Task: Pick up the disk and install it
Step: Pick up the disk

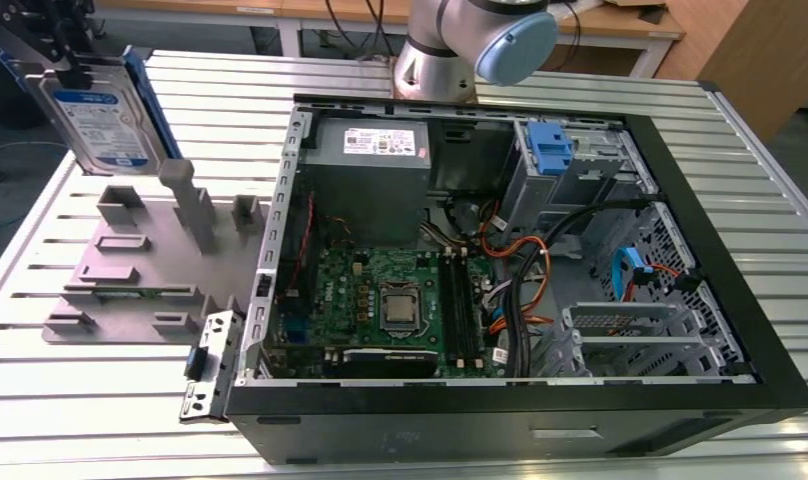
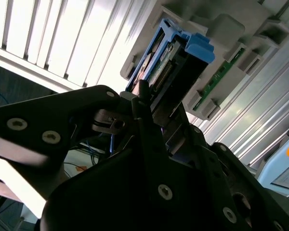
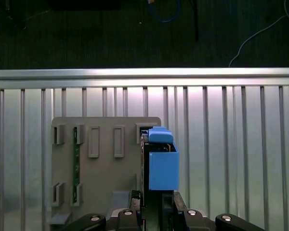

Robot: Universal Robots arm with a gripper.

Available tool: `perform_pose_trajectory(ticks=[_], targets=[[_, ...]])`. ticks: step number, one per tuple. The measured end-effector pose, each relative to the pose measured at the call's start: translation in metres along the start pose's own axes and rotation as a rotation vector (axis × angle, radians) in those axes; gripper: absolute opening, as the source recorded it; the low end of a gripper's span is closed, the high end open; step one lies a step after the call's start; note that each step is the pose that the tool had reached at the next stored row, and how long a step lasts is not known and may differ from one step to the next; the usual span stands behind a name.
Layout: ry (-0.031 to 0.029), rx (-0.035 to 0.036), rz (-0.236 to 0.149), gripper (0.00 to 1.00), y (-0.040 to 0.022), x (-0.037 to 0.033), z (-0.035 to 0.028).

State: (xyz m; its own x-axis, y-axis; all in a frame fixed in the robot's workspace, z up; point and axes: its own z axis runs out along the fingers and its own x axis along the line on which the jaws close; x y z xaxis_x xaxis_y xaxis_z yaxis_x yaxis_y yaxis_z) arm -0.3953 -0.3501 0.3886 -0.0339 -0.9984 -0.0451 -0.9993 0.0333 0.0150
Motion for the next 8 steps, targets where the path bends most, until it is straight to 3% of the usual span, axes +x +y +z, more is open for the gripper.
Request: perform_pose_trajectory(ticks=[8], targets=[[0.0,-0.0001,0.0,0.35,0.0002,-0.0005,-0.0101]])
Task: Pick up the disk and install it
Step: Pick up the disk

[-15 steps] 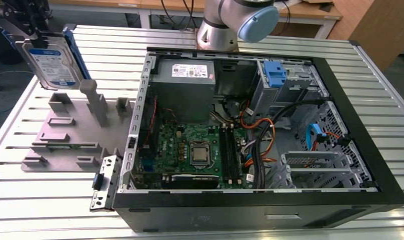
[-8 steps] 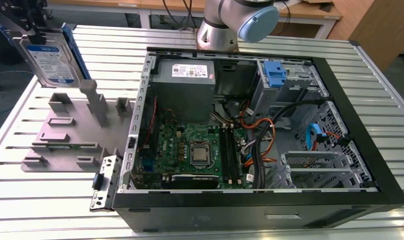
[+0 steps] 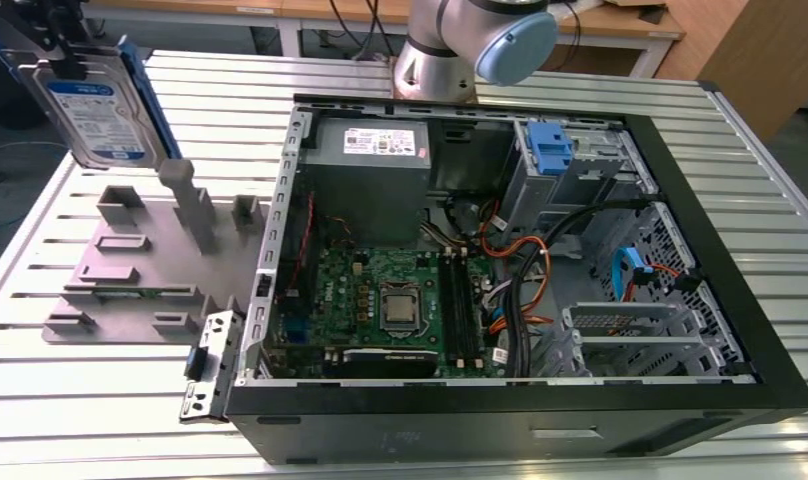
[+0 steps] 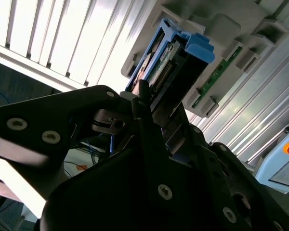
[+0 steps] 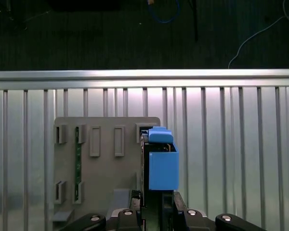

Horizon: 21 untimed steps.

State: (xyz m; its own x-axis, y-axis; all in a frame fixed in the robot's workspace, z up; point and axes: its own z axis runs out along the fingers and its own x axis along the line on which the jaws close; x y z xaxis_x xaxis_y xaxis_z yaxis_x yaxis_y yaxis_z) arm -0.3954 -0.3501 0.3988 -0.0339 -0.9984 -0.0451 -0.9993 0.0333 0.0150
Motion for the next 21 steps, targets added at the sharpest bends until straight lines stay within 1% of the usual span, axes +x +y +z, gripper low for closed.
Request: perform_pose_trajectory(ticks=[6,14,21], targets=[[-0.0001,0.0002,0.0,0.35,0.0001,-0.0004,-0.0083],[0.0,0.0001,0.0,0.35,0.0002,-0.0011,-0.0232],[0.0,0.0001,0.0,0.35,0.0002,-0.0016,-0.0347]])
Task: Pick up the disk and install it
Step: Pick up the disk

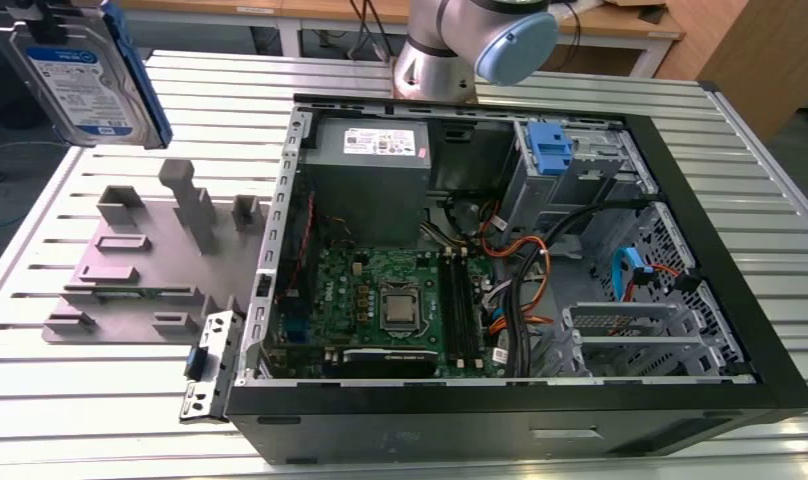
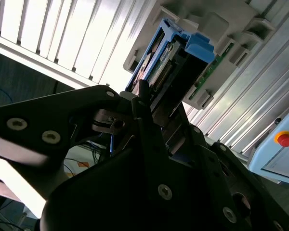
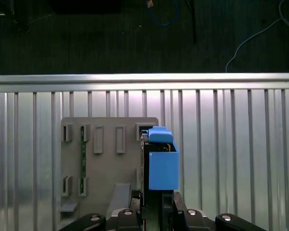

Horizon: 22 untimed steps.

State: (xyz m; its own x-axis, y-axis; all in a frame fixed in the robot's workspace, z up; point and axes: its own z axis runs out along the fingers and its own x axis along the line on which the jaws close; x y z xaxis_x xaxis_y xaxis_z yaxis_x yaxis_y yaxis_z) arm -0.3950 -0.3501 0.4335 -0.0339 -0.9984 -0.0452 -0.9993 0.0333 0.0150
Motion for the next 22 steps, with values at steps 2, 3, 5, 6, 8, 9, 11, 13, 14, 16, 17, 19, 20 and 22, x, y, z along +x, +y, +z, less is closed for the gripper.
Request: perform_pose_trajectory(ticks=[2,3,5,6,8,9,11,13,14,16,17,19,20,22], targets=[[0.0,0.0001,0.0,0.35,-0.0001,-0.0001,-0.003],[0.0,0.0001,0.0,0.35,-0.0001,-0.0002,-0.0046],[-0.0001,0.0001,0.0,0.35,-0.0001,-0.0003,-0.0075],[0.0,0.0001,0.0,0.35,-0.0001,-0.0004,-0.0088],[0.0,0.0001,0.0,0.35,-0.0001,-0.0005,-0.0106],[0.0,0.0,0.0,0.35,-0.0002,-0.0005,-0.0114],[0.0,0.0001,0.0,0.35,-0.0001,-0.0006,-0.0129],[0.0,0.0001,0.0,0.35,-0.0001,-0.0006,-0.0138],[0.0,0.0,0.0,0.35,-0.0002,-0.0006,-0.0144],[0.0,0.0001,0.0,0.35,-0.0001,-0.0007,-0.0155],[0.0,0.0001,0.0,0.35,-0.0001,-0.0007,-0.0161],[0.0,0.0001,0.0,0.35,-0.0001,-0.0008,-0.0178],[0.0,0.0001,0.0,0.35,-0.0001,-0.0008,-0.0186],[0.0,0.0,0.0,0.35,-0.0001,-0.0009,-0.0203]])
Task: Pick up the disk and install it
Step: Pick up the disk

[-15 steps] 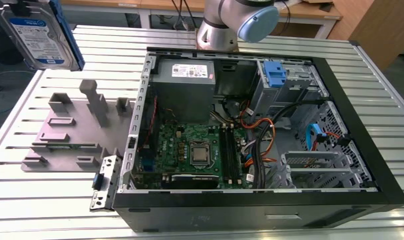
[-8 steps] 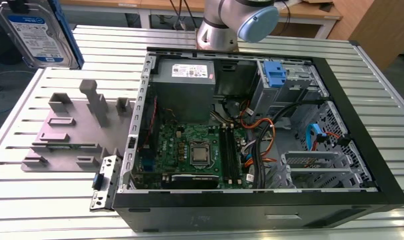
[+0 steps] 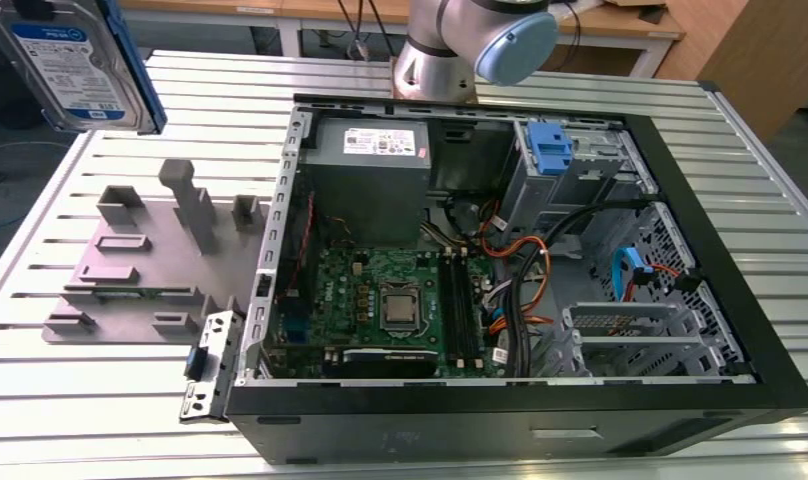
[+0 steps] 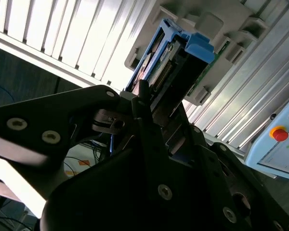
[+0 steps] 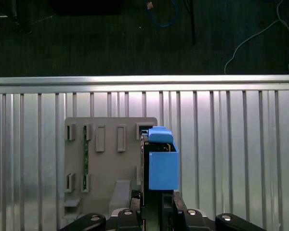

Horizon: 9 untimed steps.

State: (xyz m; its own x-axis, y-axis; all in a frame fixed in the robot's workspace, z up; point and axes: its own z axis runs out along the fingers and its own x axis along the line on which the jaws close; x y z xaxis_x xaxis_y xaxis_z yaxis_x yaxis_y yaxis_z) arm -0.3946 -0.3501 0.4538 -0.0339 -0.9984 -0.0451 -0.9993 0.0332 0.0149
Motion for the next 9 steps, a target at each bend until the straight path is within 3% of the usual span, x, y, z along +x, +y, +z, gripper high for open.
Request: perform_pose_trajectory(ticks=[9], targets=[[-0.0001,0.0001,0.0,0.35,0.0,-0.0004,-0.0088]])
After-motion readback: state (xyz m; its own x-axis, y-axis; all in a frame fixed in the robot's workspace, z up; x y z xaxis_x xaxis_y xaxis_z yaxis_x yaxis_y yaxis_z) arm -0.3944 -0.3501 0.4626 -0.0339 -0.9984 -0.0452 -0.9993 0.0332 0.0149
